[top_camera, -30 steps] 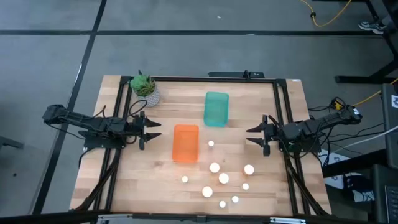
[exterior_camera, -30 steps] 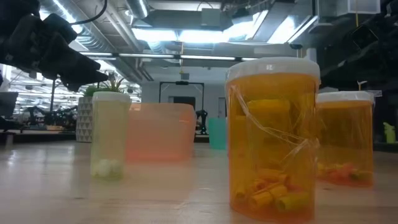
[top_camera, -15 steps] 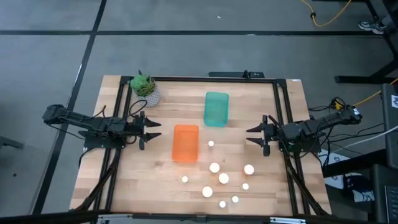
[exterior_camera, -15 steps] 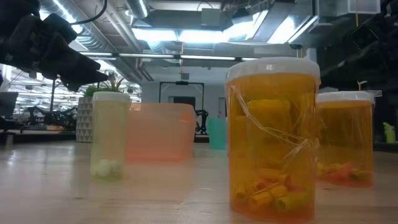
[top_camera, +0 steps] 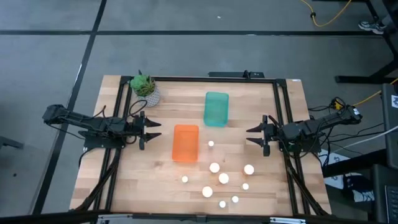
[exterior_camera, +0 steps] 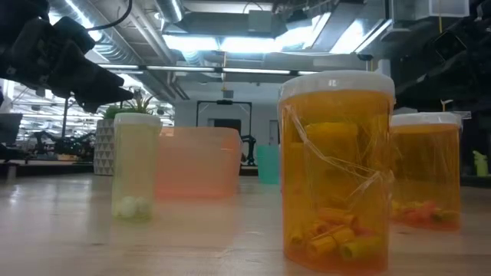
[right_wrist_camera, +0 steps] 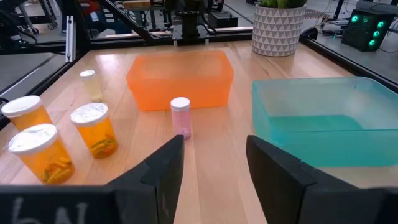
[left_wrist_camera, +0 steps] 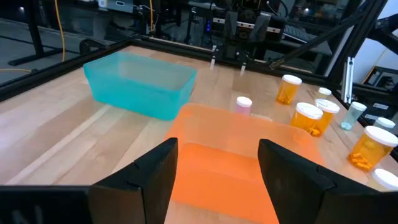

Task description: Pick and place medicine bottles into bin by pill shape (circle, oval)

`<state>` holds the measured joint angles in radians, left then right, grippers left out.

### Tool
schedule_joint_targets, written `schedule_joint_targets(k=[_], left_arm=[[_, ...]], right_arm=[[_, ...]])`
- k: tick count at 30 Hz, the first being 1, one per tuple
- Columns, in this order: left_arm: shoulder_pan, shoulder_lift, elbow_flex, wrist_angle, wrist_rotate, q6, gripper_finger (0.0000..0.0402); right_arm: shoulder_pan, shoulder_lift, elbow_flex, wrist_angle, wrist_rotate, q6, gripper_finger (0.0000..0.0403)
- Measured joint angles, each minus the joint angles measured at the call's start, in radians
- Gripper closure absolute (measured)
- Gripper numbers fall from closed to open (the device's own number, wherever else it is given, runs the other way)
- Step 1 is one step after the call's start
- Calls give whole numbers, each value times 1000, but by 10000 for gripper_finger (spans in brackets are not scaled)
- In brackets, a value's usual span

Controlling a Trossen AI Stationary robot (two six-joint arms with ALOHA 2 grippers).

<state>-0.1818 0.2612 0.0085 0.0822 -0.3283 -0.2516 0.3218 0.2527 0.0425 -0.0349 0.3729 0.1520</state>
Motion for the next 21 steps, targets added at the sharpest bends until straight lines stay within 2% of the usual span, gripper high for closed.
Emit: schedule_joint_targets(k=[9, 13, 21], left_arm=[[0, 0, 0, 0, 0, 0, 185], [0, 0, 0, 0, 0, 0, 185], [0, 0, 0, 0, 0, 0, 185]], right_arm=[[0, 0, 0, 2, 0, 4, 226], [0, 0, 0, 50, 0, 56, 226], [0, 0, 0, 127, 0, 51, 226]])
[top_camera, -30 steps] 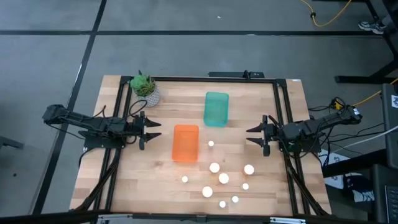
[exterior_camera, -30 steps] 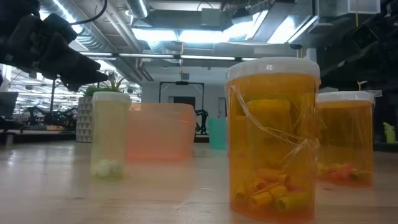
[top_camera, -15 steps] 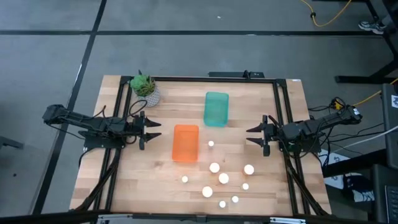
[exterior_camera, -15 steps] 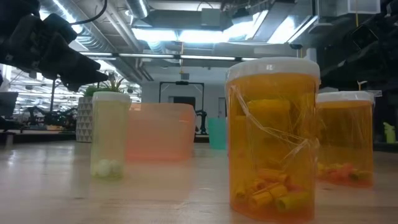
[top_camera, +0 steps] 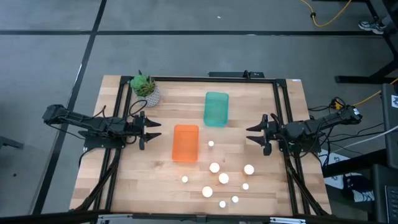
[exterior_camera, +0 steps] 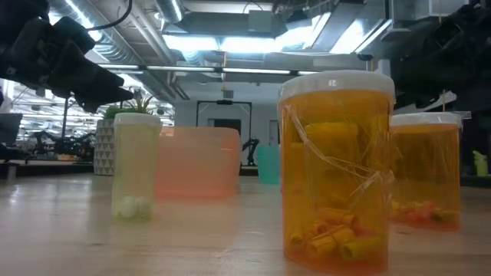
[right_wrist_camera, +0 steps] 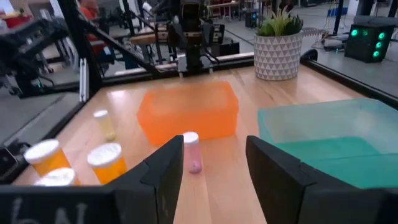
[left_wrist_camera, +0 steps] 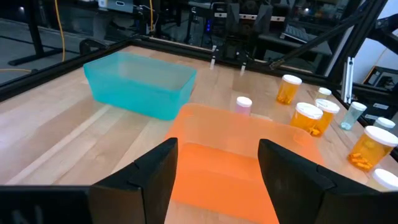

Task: Pick and place medicine bottles into bin by pill shape (circle, oval)
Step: Put the small yellow pill bottle into the orange bin

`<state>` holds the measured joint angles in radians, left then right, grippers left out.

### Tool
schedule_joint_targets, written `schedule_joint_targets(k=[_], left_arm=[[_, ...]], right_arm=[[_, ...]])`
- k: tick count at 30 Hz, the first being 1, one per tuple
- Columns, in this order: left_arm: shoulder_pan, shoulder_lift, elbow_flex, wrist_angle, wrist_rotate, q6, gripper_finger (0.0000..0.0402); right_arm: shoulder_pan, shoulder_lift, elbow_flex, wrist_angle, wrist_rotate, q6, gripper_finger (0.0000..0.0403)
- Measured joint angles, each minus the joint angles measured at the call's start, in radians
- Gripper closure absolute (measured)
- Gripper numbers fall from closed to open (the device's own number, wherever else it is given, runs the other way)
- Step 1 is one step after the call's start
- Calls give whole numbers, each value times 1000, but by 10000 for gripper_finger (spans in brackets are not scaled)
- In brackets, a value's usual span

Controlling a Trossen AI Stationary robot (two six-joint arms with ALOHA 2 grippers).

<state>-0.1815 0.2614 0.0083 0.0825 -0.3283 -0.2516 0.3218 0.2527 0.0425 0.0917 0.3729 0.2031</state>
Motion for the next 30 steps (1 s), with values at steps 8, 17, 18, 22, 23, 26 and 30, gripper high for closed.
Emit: schedule_joint_targets(k=[8, 17, 18, 22, 23, 26, 30], left_arm=[[0, 0, 0, 0, 0, 0, 185], [0, 0, 0, 5, -11, 0, 185], [0, 0, 0, 13, -15, 0, 185], [0, 0, 0, 62, -41, 0, 185], [0, 0, 0, 79, -56, 0, 185], [0, 0, 0, 106, -126, 0, 185], [0, 0, 0, 115, -213, 1, 185]], right_arm=[[-20, 1, 16, 158, 1, -80, 226], [-45, 46, 178, 109, 2, -75, 226], [-48, 53, 206, 67, 2, -65, 226], [-53, 85, 335, -164, 2, 52, 226], [-53, 93, 367, -231, 2, 83, 226], [-53, 122, 445, -379, 0, 169, 226], [-53, 144, 487, -421, -20, 214, 226]])
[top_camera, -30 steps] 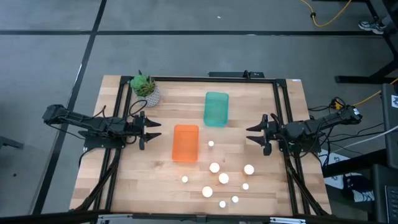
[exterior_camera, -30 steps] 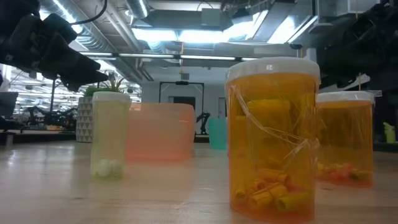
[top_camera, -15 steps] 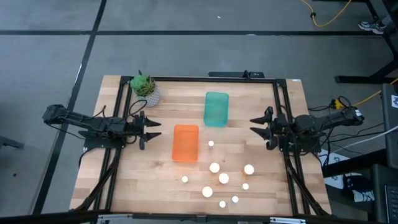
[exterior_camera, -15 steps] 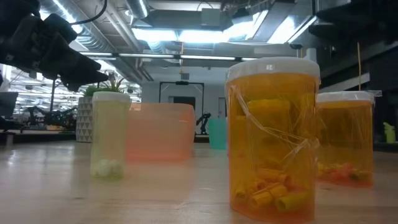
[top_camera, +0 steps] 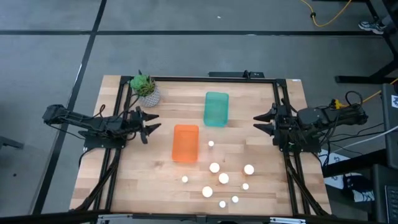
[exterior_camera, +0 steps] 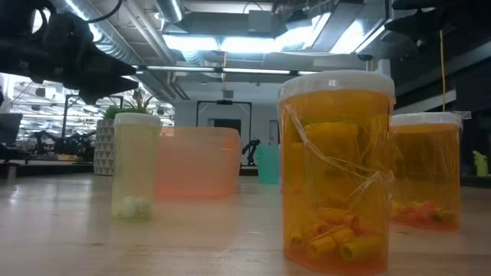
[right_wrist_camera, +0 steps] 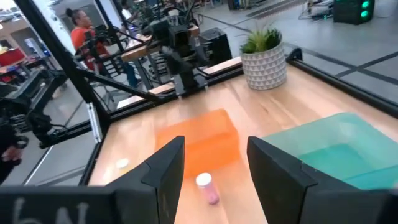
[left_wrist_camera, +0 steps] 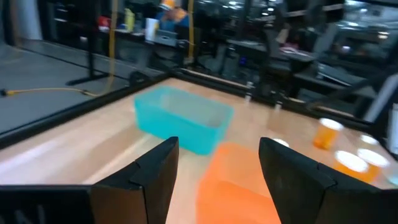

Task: Pick and place medicine bottles into bin by pill shape (circle, oval)
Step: Put the small yellow pill bottle into the orange bin

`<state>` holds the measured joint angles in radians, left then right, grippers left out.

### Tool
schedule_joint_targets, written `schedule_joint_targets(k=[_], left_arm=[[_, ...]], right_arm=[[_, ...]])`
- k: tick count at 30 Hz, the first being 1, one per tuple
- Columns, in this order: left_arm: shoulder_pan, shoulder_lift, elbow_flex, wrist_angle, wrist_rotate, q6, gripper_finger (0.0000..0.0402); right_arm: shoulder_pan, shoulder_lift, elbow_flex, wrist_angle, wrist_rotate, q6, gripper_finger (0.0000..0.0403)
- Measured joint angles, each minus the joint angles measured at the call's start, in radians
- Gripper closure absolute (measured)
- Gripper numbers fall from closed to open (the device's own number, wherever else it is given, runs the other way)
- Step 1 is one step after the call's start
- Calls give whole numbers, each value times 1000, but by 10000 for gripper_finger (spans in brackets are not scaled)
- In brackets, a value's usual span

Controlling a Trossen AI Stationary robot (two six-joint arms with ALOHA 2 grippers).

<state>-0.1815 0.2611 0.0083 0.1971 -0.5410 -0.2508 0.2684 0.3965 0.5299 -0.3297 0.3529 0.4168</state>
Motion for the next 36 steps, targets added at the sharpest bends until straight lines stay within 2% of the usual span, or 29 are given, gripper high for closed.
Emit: schedule_joint_targets(k=[8, 14, 22, 26, 30, 33, 36], left_arm=[[0, 0, 0, 2, -79, 8, 185], [0, 0, 0, 60, -117, 158, 185], [0, 0, 0, 140, -132, 260, 185], [0, 0, 0, 126, -131, 174, 185], [0, 0, 0, 51, -99, -53, 185], [-1, 0, 0, 0, -30, -85, 185], [-2, 0, 0, 8, -12, -88, 189]], right_arm=[[0, 8, 1, -9, -15, -2, 226], [0, 8, 1, -15, 38, -56, 226], [0, 8, 2, -64, 57, -56, 226], [0, 7, 2, -97, 106, -25, 226], [0, 17, 2, -163, 272, 32, 226], [0, 33, 2, -143, 411, -9, 226], [0, 44, 2, -81, 427, -83, 226]])
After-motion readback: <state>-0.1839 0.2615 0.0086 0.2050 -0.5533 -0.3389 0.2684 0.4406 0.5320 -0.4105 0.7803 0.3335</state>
